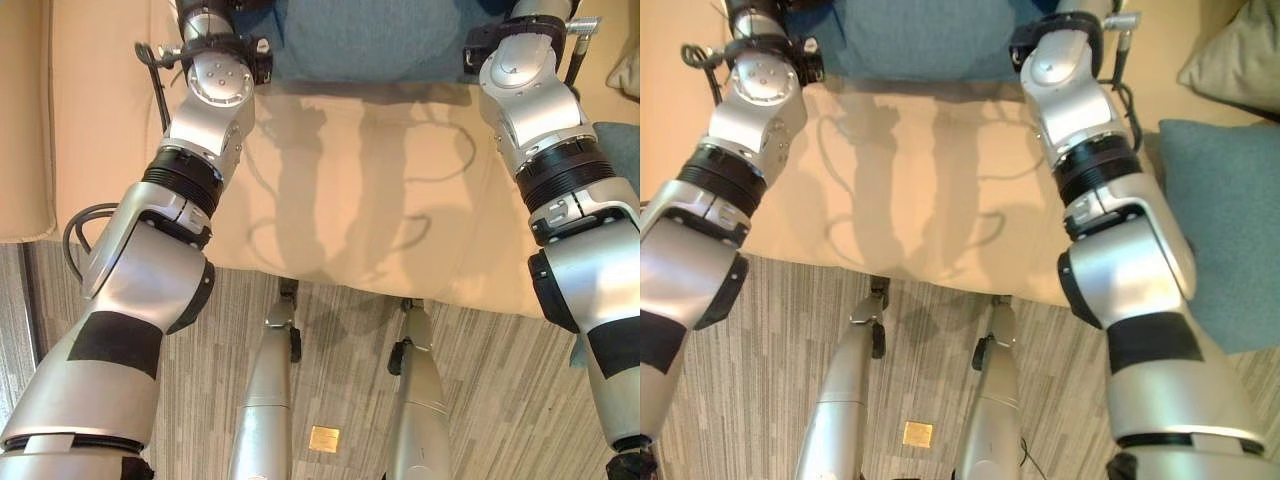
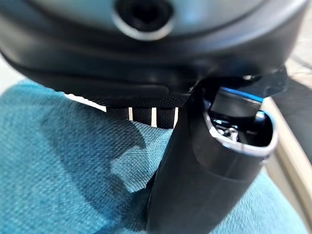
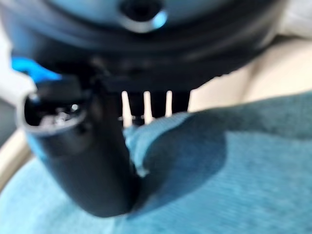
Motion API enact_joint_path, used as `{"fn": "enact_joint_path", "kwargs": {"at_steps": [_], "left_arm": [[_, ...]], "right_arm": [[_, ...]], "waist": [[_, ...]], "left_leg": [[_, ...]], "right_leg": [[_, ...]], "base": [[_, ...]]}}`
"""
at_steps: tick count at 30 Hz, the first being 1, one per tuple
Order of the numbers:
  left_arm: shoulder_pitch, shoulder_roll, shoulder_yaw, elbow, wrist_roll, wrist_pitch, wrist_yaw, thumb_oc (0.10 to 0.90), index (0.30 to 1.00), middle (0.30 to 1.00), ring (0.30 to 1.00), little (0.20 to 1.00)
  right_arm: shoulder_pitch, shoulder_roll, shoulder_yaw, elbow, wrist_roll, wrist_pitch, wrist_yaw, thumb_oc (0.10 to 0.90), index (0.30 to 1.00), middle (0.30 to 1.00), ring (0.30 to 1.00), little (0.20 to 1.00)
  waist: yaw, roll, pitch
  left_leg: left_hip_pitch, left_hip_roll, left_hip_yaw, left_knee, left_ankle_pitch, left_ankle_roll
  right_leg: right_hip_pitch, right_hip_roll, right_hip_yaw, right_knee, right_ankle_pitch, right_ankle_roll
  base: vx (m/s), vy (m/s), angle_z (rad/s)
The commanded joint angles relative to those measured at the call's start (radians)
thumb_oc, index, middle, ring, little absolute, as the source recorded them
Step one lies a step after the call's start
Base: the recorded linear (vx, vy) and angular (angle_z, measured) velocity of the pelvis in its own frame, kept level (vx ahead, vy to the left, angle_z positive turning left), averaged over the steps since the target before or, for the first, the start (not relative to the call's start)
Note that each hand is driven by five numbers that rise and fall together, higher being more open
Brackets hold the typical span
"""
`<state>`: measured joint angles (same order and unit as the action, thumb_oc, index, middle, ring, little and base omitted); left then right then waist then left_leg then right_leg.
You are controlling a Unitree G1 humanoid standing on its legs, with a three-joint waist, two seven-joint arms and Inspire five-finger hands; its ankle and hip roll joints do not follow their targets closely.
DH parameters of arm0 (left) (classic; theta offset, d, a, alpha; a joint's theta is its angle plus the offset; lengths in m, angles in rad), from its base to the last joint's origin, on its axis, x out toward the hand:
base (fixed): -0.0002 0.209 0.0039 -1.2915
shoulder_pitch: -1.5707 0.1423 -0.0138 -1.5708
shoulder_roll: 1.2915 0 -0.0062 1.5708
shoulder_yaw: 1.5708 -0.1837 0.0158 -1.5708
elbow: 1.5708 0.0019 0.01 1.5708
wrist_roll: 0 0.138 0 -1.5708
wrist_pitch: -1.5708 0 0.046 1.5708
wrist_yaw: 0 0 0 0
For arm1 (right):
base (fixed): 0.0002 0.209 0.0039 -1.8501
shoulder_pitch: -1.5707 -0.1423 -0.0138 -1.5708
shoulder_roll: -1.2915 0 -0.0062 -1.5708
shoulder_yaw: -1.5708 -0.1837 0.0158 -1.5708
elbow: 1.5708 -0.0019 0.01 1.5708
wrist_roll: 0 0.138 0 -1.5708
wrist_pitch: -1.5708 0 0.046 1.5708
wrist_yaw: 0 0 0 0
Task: Pick up all the scattered cushions and arrange them neatly on the sofa.
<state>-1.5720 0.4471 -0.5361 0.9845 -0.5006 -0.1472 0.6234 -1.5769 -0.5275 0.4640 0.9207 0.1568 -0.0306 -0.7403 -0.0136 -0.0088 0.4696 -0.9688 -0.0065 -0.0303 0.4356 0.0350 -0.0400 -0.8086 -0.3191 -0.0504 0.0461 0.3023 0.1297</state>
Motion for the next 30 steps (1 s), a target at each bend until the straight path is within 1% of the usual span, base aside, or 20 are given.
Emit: {"fn": "enact_joint_path", "kwargs": {"at_steps": [1, 4, 5, 8, 10, 11, 14, 18, 19, 22, 23, 24, 25, 26, 27, 28, 29, 30], "left_arm": [[-0.181, 0.006, 0.048, -0.236, 0.187, -0.277, 0.110, 0.400, 0.300, 0.300, 0.300, 0.300], [-0.188, 0.014, 0.026, -0.248, 0.271, -0.269, 0.152, 0.400, 0.300, 0.300, 0.300, 0.300], [-0.189, 0.010, 0.023, -0.249, 0.272, -0.273, 0.160, 0.400, 0.300, 0.300, 0.300, 0.300], [-0.182, 0.012, 0.024, -0.279, 0.299, -0.291, 0.202, 0.400, 0.300, 0.300, 0.300, 0.300], [-0.156, 0.018, 0.072, -0.386, 0.318, -0.321, 0.272, 0.400, 0.300, 0.300, 0.300, 0.300], [-0.150, 0.017, 0.074, -0.392, 0.322, -0.319, 0.275, 0.400, 0.300, 0.300, 0.300, 0.300], [-0.130, 0.022, 0.114, -0.508, 0.379, -0.337, 0.349, 0.400, 0.300, 0.300, 0.300, 0.300], [-0.135, 0.035, 0.110, -0.579, 0.477, -0.322, 0.418, 0.400, 0.300, 0.300, 0.300, 0.300], [-0.133, 0.033, 0.108, -0.581, 0.481, -0.320, 0.422, 0.400, 0.300, 0.300, 0.300, 0.300], [-0.136, 0.020, 0.089, -0.537, 0.449, -0.319, 0.398, 0.400, 0.300, 0.300, 0.300, 0.300], [-0.152, -0.021, 0.066, -0.433, 0.359, -0.318, 0.349, 0.400, 0.300, 0.300, 0.300, 0.300], [-0.161, -0.020, 0.065, -0.422, 0.350, -0.324, 0.342, 0.400, 0.300, 0.300, 0.300, 0.300], [-0.183, -0.040, 0.045, -0.345, 0.301, -0.314, 0.308, 0.400, 0.300, 0.300, 0.300, 0.300], [-0.210, -0.055, 0.027, -0.258, 0.241, -0.308, 0.268, 0.400, 0.300, 0.300, 0.300, 0.300], [-0.237, -0.081, 0.013, -0.137, 0.149, -0.284, 0.213, 0.400, 0.300, 0.300, 0.300, 0.300], [-0.250, -0.077, 0.013, -0.124, 0.138, -0.290, 0.203, 0.400, 0.300, 0.300, 0.300, 0.300], [-0.269, -0.083, 0.002, -0.022, 0.072, -0.266, 0.141, 0.400, 0.300, 0.300, 0.300, 0.300], [-0.279, -0.079, 0.003, -0.009, 0.062, -0.271, 0.130, 0.400, 0.300, 0.300, 0.300, 0.300]], "right_arm": [[-0.112, -0.049, 0.023, -0.197, -0.221, -0.144, -0.139, 0.400, 0.300, 0.300, 0.300, 0.300], [-0.116, -0.056, 0.050, -0.180, -0.264, -0.146, -0.156, 0.400, 0.300, 0.300, 0.300, 0.300], [-0.118, -0.059, 0.061, -0.171, -0.285, -0.134, -0.164, 0.400, 0.300, 0.300, 0.300, 0.300], [-0.113, -0.066, 0.076, -0.175, -0.327, -0.128, -0.188, 0.400, 0.300, 0.300, 0.300, 0.300], [-0.106, -0.091, 0.061, -0.233, -0.363, -0.114, -0.214, 0.400, 0.300, 0.300, 0.300, 0.300], [-0.102, -0.092, 0.060, -0.238, -0.365, -0.111, -0.214, 0.400, 0.300, 0.300, 0.300, 0.300], [-0.100, -0.117, 0.035, -0.324, -0.415, -0.102, -0.240, 0.400, 0.300, 0.300, 0.300, 0.300], [-0.091, -0.128, -0.003, -0.409, -0.460, -0.110, -0.280, 0.400, 0.300, 0.300, 0.300, 0.300], [-0.087, -0.128, -0.006, -0.413, -0.462, -0.108, -0.279, 0.400, 0.300, 0.300, 0.300, 0.300], [-0.077, -0.116, 0.001, -0.372, -0.433, -0.103, -0.258, 0.400, 0.300, 0.300, 0.300, 0.300], [-0.085, -0.091, 0.031, -0.272, -0.365, -0.100, -0.224, 0.400, 0.300, 0.300, 0.300, 0.300], [-0.094, -0.092, 0.035, -0.261, -0.359, -0.105, -0.224, 0.400, 0.300, 0.300, 0.300, 0.300], [-0.119, -0.080, 0.059, -0.197, -0.317, -0.102, -0.204, 0.400, 0.300, 0.300, 0.300, 0.300], [-0.141, -0.057, 0.082, -0.141, -0.279, -0.104, -0.191, 0.400, 0.300, 0.300, 0.300, 0.300], [-0.179, -0.026, 0.123, -0.044, -0.231, -0.087, -0.162, 0.400, 0.300, 0.300, 0.300, 0.300], [-0.192, -0.024, 0.129, -0.034, -0.227, -0.092, -0.161, 0.400, 0.300, 0.300, 0.300, 0.300], [-0.216, 0.010, 0.159, 0.047, -0.180, -0.084, -0.130, 0.400, 0.300, 0.300, 0.300, 0.300], [-0.227, 0.013, 0.165, 0.059, -0.175, -0.089, -0.128, 0.400, 0.300, 0.300, 0.300, 0.300]], "waist": [[0.018, 0.043, -0.166], [0.019, 0.046, -0.168], [0.018, 0.046, -0.168], [0.019, 0.051, -0.167], [0.019, 0.052, -0.167], [0.019, 0.053, -0.169], [0.017, 0.054, -0.177], [0.019, 0.054, -0.194], [0.019, 0.052, -0.194], [0.018, 0.048, -0.194], [0.012, 0.043, -0.188], [0.013, 0.043, -0.186], [0.010, 0.041, -0.179], [0.004, 0.037, -0.172], [0.000, 0.032, -0.161], [0.000, 0.033, -0.165], [-0.005, 0.027, -0.155], [-0.005, 0.029, -0.152]], "left_leg": [[0.123, -0.046, -0.013, -0.129, -0.083, -0.028], [0.118, -0.043, -0.011, -0.128, -0.083, -0.026], [0.119, -0.043, -0.010, -0.131, -0.081, -0.025], [0.122, -0.044, -0.009, -0.142, -0.078, -0.024], [0.119, -0.050, -0.007, -0.148, -0.078, -0.024], [0.119, -0.050, -0.007, -0.148, -0.078, -0.023], [0.113, -0.049, -0.006, -0.144, -0.081, -0.023], [0.122, -0.048, -0.005, -0.146, -0.087, -0.019], [0.123, -0.048, -0.005, -0.147, -0.087, -0.019], [0.127, -0.046, -0.001, -0.148, -0.087, -0.016], [0.128, -0.045, 0.000, -0.151, -0.082, -0.016], [0.128, -0.045, 0.000, -0.153, -0.081, -0.016], [0.128, -0.043, 0.002, -0.156, -0.076, -0.015], [0.128, -0.043, 0.002, -0.161, -0.071, -0.015], [0.124, -0.041, 0.002, -0.165, -0.063, -0.015], [0.135, -0.037, -0.004, -0.169, -0.093, -0.019], [0.128, -0.036, -0.002, -0.166, -0.090, -0.018], [0.128, -0.035, -0.001, -0.164, -0.095, -0.019]], "right_leg": [[0.248, -0.018, 0.014, 0.074, -0.141, 0.092], [0.240, -0.019, 0.013, 0.077, -0.153, 0.090], [0.239, -0.020, 0.012, 0.078, -0.151, 0.091], [0.234, -0.026, 0.009, 0.077, -0.149, 0.094], [0.231, -0.028, 0.010, 0.074, -0.145, 0.097], [0.231, -0.028, 0.010, 0.075, -0.145, 0.097], [0.227, -0.027, 0.010, 0.079, -0.152, 0.098], [0.231, -0.025, 0.004, 0.086, -0.155, 0.099], [0.232, -0.025, 0.004, 0.086, -0.155, 0.099], [0.230, -0.028, -0.001, 0.089, -0.144, 0.103], [0.226, -0.029, -0.002, 0.090, -0.139, 0.104], [0.225, -0.029, -0.001, 0.090, -0.138, 0.104], [0.224, -0.029, -0.003, 0.088, -0.138, 0.104], [0.221, -0.028, -0.001, 0.086, -0.134, 0.104], [0.215, -0.026, 0.000, 0.085, -0.131, 0.102], [0.223, -0.021, 0.006, 0.086, -0.152, 0.106], [0.212, -0.019, 0.011, 0.085, -0.149, 0.105], [0.212, -0.018, 0.013, 0.087, -0.152, 0.105]], "base": [[0.00, 0.000, 0.00], [0.00, 0.010, 0.00], [0.01, 0.016, -0.04], [0.00, 0.003, -0.01], [0.00, 0.000, 0.00], [0.01, 0.006, 0.03], [0.01, 0.008, 0.05], [0.00, 0.000, 0.00], [0.00, 0.000, 0.00], [-0.02, 0.000, -0.05], [-0.04, -0.004, -0.04], [-0.05, -0.015, -0.04], [-0.03, -0.019, -0.01], [-0.07, -0.024, 0.01], [0.04, -0.035, 0.01], [0.04, -0.026, -0.02], [0.08, -0.023, -0.09], [-0.02, 0.012, -0.14]]}}
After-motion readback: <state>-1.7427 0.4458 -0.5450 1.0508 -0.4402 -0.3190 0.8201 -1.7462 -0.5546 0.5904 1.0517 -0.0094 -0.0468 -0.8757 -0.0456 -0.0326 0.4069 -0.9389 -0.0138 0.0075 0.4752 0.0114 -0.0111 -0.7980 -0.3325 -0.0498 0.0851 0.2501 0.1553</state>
